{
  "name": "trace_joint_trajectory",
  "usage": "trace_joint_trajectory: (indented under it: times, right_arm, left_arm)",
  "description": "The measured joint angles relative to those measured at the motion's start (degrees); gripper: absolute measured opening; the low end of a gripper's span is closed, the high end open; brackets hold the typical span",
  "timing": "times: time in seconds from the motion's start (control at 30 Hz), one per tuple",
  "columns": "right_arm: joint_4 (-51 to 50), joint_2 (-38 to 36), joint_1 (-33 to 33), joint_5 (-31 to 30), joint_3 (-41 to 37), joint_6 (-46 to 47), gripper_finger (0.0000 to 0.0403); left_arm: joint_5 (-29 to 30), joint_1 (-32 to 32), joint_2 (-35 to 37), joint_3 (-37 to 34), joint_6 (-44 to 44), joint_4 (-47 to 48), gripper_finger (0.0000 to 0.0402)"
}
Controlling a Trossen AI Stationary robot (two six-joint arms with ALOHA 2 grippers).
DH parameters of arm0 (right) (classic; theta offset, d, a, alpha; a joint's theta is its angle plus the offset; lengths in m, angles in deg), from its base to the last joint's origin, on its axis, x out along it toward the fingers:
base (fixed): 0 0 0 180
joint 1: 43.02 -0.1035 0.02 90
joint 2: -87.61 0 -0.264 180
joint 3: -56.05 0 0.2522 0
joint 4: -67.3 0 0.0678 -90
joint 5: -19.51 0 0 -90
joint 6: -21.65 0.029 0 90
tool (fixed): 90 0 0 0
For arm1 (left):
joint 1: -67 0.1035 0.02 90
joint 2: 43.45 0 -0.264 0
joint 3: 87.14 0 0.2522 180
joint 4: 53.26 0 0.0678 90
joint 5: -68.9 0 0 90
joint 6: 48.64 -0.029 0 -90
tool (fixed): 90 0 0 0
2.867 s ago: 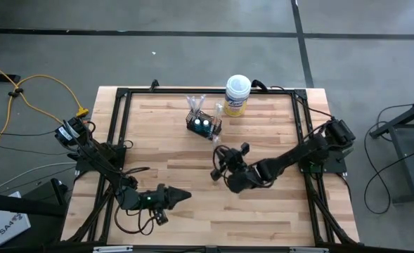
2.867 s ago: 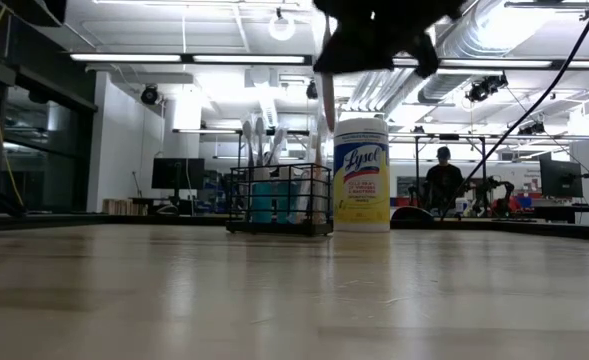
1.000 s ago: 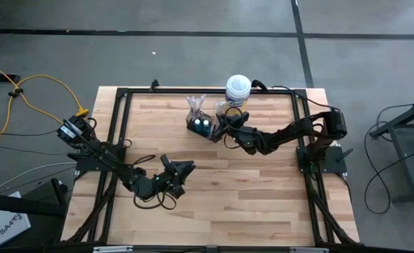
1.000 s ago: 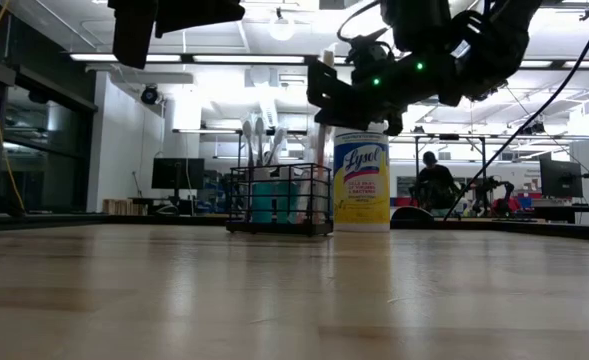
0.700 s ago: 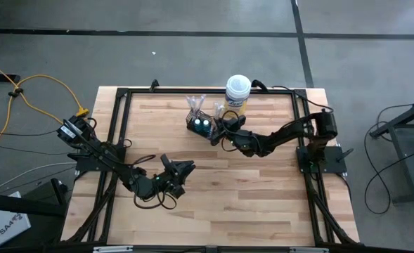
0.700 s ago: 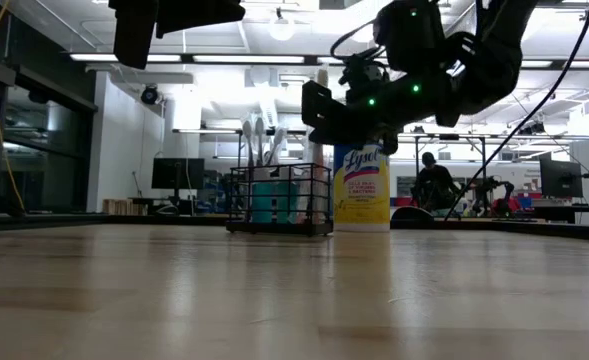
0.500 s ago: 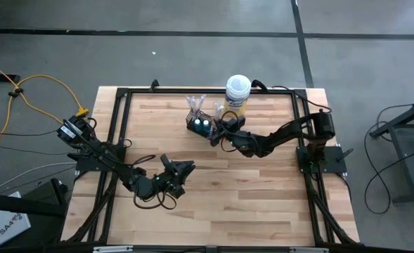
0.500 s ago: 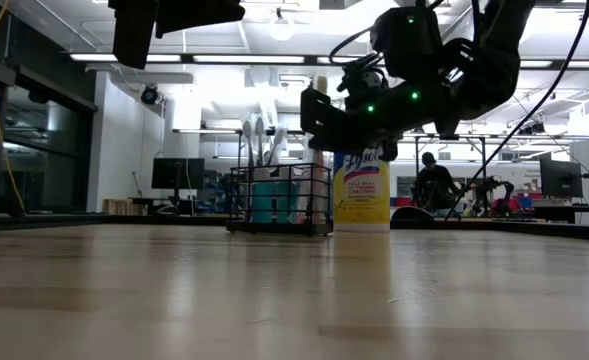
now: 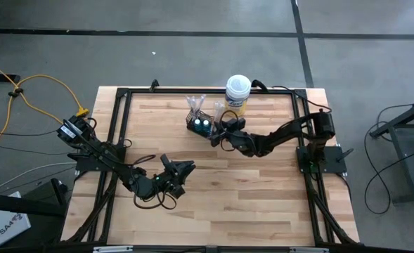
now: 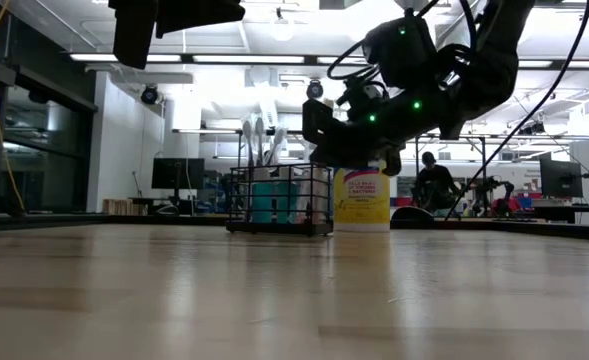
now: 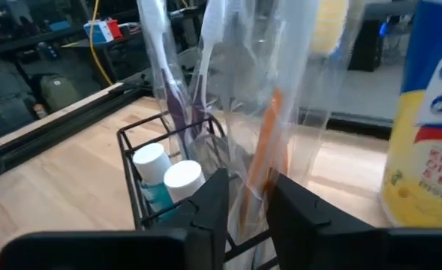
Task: Pick & Place toothbrushing station
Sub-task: Put the orange toothbrush into the black mesh organizer
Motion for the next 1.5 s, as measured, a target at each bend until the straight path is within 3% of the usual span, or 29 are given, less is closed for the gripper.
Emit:
trace_joint_trajectory:
  times: [0.2, 1.03, 1.5]
  right_arm:
    - [-2.2, -0.2, 0.9, 4.2, 0.1, 4.2, 0.009]
    - [2.1, 0.1, -0.1, 4.2, 0.0, -0.6, 0.0097]
    - [1.7, 0.1, -0.1, 4.1, 0.0, -0.7, 0.017]
  left_arm:
    - [0.0, 0.0, 0.0, 0.0, 0.0, 0.0, 0.0103]
    - [0.0, 0.0, 0.0, 0.0, -0.5, 0.0, 0.0103]
    - [0.0, 0.0, 0.0, 0.0, -0.5, 0.0, 0.0103]
